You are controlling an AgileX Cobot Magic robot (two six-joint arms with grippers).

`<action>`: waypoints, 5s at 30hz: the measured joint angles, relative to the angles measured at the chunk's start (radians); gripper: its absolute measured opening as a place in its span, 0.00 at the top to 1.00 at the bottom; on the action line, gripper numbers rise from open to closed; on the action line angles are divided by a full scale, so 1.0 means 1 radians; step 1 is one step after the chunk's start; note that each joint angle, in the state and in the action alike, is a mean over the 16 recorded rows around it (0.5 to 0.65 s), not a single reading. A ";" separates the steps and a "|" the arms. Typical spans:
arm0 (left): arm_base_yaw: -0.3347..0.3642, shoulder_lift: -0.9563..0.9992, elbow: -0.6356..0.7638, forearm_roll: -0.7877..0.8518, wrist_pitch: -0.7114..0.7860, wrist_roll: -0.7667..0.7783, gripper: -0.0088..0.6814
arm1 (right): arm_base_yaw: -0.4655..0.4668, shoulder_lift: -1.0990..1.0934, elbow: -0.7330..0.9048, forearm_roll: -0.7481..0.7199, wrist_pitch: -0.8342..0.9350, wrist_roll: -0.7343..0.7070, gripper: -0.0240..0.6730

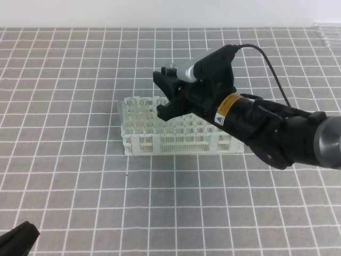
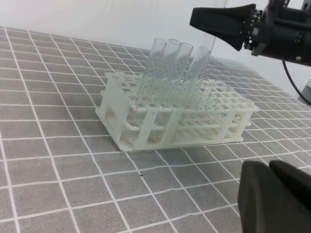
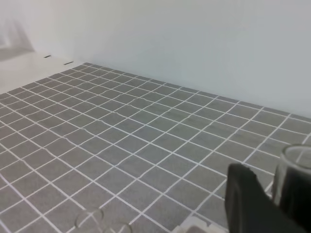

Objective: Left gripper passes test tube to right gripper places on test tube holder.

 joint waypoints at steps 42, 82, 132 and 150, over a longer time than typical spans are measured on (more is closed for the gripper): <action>0.000 0.000 0.001 0.000 0.000 0.000 0.99 | 0.000 0.037 -0.031 -0.002 0.043 -0.003 0.55; 0.001 0.003 -0.003 -0.001 0.002 -0.001 0.99 | 0.000 -0.618 0.307 -0.002 0.333 -0.001 0.90; -0.001 -0.003 0.004 0.001 0.021 0.001 0.99 | -0.388 -1.876 1.100 0.032 0.676 0.035 0.98; -0.001 0.001 0.001 0.000 0.044 0.000 0.99 | -0.388 -1.876 1.100 0.456 0.978 -0.447 0.98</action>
